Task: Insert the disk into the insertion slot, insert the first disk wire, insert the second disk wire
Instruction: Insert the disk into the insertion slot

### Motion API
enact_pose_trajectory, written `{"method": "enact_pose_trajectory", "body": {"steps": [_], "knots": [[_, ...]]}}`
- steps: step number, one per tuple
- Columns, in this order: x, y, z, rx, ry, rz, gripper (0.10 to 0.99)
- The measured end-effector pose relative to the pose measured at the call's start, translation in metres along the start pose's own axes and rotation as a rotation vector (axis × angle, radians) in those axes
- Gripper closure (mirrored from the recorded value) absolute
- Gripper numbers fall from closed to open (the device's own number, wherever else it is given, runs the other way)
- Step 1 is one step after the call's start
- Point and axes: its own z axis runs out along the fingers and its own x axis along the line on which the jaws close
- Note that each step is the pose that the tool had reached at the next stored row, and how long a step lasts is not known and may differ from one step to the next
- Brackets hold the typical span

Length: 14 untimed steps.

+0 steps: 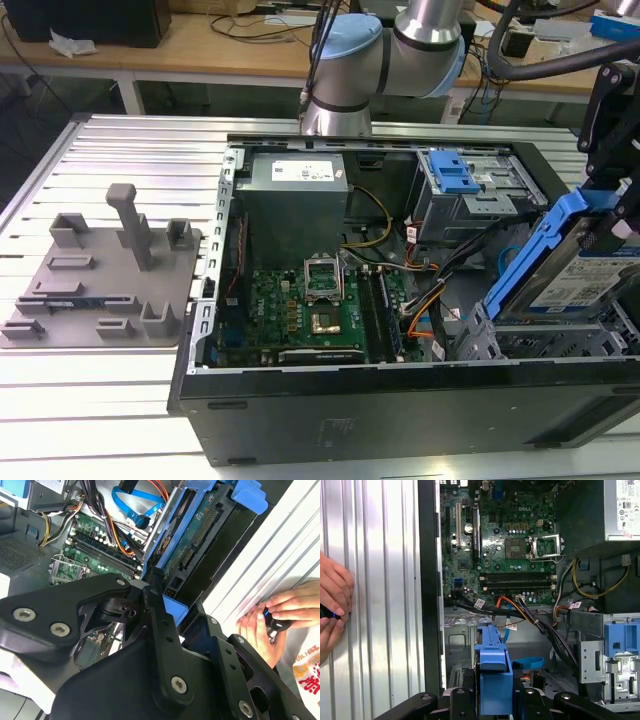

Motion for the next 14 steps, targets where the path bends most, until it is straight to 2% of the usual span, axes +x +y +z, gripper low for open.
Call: {"method": "enact_pose_trajectory", "body": {"steps": [3,14], "knots": [[0.0003,0.0,0.0054,0.0,0.0001,0.0,0.722],[0.0018,0.0,0.0338,0.0,0.0001,0.0,0.722]]}}
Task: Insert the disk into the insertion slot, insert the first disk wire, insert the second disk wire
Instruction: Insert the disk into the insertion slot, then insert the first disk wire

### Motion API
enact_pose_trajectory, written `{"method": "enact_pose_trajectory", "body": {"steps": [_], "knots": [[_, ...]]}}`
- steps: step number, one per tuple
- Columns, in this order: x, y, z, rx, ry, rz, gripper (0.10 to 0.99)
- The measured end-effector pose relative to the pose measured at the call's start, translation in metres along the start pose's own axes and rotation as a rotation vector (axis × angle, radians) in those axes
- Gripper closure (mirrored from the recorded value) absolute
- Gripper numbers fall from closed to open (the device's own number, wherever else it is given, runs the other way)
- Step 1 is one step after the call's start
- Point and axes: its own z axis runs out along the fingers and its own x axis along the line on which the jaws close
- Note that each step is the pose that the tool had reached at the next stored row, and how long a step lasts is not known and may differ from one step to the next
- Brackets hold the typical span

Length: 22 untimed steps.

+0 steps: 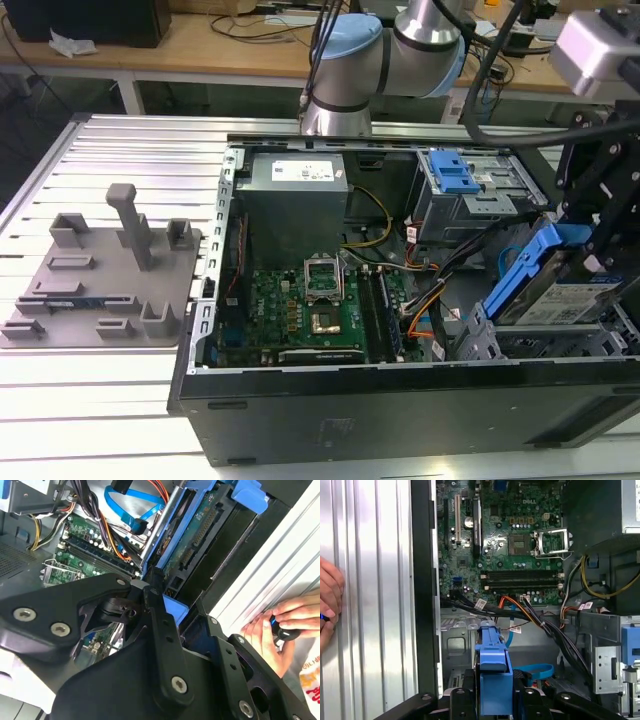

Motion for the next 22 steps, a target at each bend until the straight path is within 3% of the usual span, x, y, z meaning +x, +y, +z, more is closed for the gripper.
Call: {"method": "enact_pose_trajectory", "body": {"steps": [6,8,22], "knots": [[0.0004,0.0,0.008,0.0,0.0001,0.0,0.71],[0.0004,0.0,0.0081,0.0,0.0002,0.0,0.584],[0.0004,0.0,0.0087,0.0,0.0,0.0,0.584]]}}
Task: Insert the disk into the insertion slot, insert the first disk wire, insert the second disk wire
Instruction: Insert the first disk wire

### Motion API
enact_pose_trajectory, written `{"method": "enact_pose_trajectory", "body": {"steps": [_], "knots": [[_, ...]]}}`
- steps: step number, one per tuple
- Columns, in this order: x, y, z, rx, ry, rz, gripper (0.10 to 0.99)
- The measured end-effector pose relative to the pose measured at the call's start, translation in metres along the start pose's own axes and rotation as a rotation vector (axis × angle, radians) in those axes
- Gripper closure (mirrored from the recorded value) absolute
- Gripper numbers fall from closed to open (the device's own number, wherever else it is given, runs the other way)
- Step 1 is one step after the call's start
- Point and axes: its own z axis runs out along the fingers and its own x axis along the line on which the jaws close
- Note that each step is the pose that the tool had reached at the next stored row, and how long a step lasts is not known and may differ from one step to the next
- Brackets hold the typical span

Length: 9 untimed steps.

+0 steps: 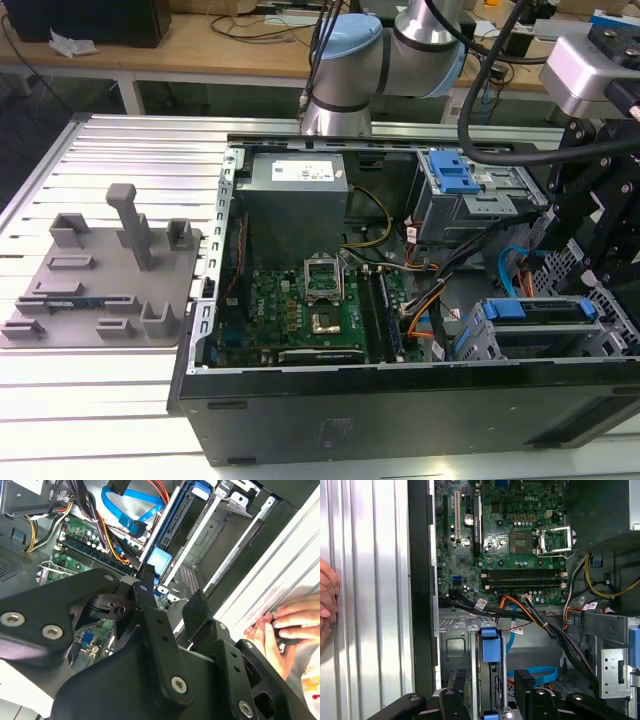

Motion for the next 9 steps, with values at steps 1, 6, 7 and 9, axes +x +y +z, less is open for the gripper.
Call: {"method": "enact_pose_trajectory", "body": {"steps": [1,6,7,9], "knots": [[0.0,0.0,0.0,0.0,0.0,0.0,0.584],[-0.0021,0.0,0.0002,0.0,0.0014,0.0,0.584],[-0.0036,0.0,0.0003,0.0,0.0073,0.0,0.584],[-0.0085,0.0002,0.0005,0.001,0.047,0.0,0.584]]}}
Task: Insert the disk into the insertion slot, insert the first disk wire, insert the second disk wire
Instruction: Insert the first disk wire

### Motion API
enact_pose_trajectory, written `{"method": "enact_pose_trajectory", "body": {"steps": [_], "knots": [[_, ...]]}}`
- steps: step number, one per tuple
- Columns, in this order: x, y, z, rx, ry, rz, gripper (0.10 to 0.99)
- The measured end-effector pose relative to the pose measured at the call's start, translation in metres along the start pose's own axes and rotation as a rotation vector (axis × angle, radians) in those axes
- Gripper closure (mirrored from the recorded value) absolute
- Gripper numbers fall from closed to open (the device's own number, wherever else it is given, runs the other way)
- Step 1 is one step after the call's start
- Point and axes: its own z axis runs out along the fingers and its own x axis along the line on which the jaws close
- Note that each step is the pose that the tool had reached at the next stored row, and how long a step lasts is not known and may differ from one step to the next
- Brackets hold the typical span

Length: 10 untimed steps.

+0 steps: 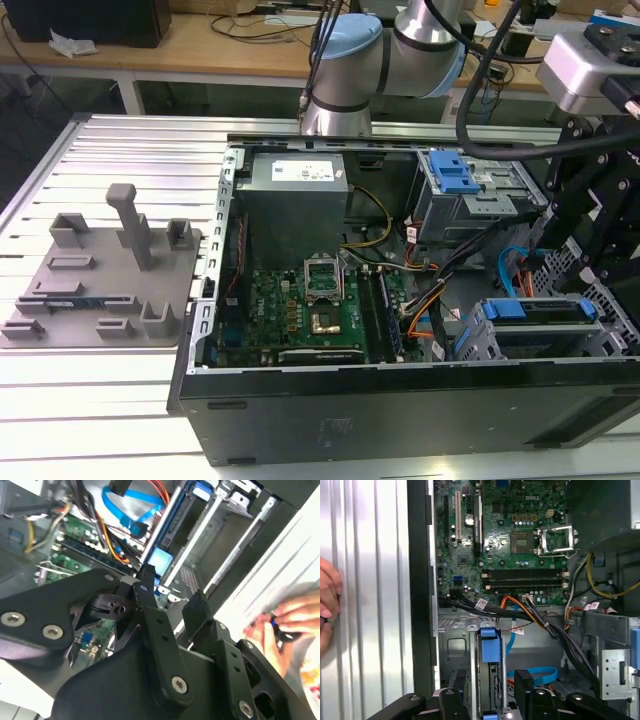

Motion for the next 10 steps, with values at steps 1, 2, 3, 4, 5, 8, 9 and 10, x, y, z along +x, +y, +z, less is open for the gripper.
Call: {"method": "enact_pose_trajectory", "body": {"steps": [1,2,3,4,5,8,9,10], "knots": [[-0.0029,0.0,0.0001,0.0,0.0321,0.0,0.584],[-0.0043,0.0001,0.0,0.001,0.053,0.0,0.584],[-0.0056,0.0001,0.0001,0.001,0.073,0.0,0.584],[-0.007,0.0002,0.0,0.001,0.102,0.0,0.584],[-0.0075,0.001,0.0001,0.002,0.1187,0.0,0.584],[-0.0082,0.0022,0.0011,0.019,0.13,0.011,0.584],[-0.0084,0.002,0.0019,0.024,0.1304,0.022,0.584],[-0.0085,0.0021,0.0026,0.025,0.1306,0.029,0.584]]}}
